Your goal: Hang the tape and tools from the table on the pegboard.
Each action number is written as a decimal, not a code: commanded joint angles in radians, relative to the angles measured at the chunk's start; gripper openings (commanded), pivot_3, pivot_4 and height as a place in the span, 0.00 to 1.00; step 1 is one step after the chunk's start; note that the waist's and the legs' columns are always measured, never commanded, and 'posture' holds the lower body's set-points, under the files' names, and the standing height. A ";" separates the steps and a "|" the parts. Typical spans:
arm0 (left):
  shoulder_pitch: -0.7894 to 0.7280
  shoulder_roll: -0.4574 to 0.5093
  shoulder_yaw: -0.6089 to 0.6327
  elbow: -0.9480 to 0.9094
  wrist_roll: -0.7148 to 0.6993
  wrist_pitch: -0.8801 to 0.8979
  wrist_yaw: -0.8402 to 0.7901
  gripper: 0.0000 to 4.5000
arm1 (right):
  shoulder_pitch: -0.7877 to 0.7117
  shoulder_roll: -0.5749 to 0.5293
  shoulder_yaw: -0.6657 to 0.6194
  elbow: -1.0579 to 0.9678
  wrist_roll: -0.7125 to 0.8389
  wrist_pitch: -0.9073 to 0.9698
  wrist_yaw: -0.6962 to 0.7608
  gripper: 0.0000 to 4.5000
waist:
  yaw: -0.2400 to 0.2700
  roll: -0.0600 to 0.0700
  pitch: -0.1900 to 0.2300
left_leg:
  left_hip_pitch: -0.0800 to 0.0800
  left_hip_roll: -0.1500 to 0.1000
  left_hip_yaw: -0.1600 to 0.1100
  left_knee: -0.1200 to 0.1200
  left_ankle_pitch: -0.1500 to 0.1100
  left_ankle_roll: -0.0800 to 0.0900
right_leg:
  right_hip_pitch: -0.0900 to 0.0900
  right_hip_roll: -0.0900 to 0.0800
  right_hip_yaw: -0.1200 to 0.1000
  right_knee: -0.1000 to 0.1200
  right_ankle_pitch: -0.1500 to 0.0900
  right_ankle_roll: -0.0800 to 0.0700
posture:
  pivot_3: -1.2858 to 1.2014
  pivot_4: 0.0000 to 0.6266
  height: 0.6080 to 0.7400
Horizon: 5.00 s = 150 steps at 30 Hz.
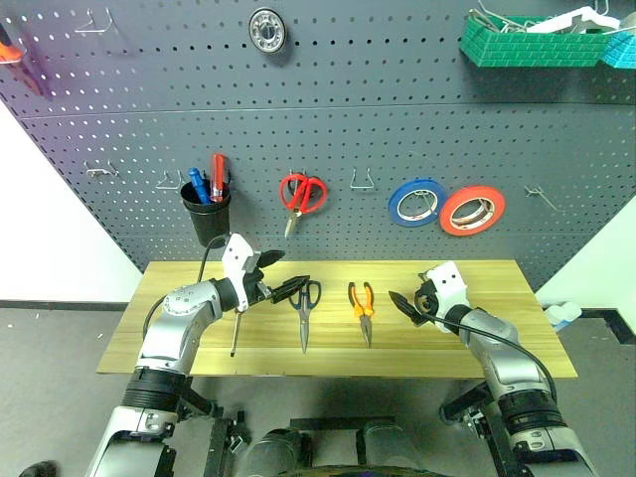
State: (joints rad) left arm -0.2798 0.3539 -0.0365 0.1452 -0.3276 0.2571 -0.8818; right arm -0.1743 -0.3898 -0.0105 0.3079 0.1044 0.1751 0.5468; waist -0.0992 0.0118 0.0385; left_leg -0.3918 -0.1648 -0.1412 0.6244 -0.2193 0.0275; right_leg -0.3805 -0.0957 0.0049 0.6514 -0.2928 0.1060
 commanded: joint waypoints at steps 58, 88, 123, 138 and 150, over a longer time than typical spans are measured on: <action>0.071 0.128 0.003 -0.376 -0.148 0.261 -0.046 1.00 | -0.046 -0.136 0.021 -0.172 -0.071 0.443 -0.054 1.00 | 0.046 -0.006 0.147 | -0.017 0.000 0.003 -0.003 0.002 0.003 | -0.020 -0.001 0.004 -0.001 0.000 -0.001 | 0.46 0.35 1.00; 0.113 0.145 0.009 -0.429 -0.163 0.273 -0.007 1.00 | -0.129 -0.125 0.049 0.021 -0.082 0.499 -0.059 0.41 | 0.057 -0.009 0.165 | -0.018 0.000 0.004 -0.004 0.002 0.003 | -0.022 -0.001 0.005 -0.001 0.000 -0.001 | 0.48 0.36 1.00; 0.116 0.323 0.095 -0.486 -0.327 0.295 -0.191 1.00 | 0.074 -0.027 -0.326 -0.153 0.319 0.260 0.063 0.01 | 0.056 -0.007 0.161 | -0.018 0.001 0.006 -0.008 0.005 -0.002 | -0.023 0.000 0.006 0.001 0.002 -0.002 | 0.46 0.19 1.00; 0.017 0.299 0.066 -0.414 -0.303 0.236 -0.210 1.00 | 0.119 0.017 -0.497 -0.256 0.493 0.168 0.037 0.01 | 0.052 0.001 0.103 | -0.016 0.003 0.008 -0.008 0.007 -0.006 | -0.021 0.003 0.009 0.003 0.004 -0.003 | 0.45 0.06 1.00; -0.063 0.253 0.030 -0.360 -0.286 0.231 -0.217 1.00 | 0.075 -0.004 -0.531 -0.387 0.554 0.156 -0.055 0.01 | 0.014 0.006 0.053 | -0.012 0.006 0.008 -0.006 0.007 -0.009 | -0.016 0.006 0.010 0.003 0.006 -0.005 | 0.43 0.03 1.00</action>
State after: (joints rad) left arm -0.3280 0.6057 -0.0130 -0.2131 -0.6192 0.5076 -1.0974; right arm -0.0851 -0.3776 -0.5205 -0.0378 0.6482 0.3441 0.5063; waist -0.0851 0.0177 0.0917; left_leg -0.4035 -0.1585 -0.1331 0.6183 -0.2118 0.0196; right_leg -0.3969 -0.0891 0.0149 0.6545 -0.2870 0.1010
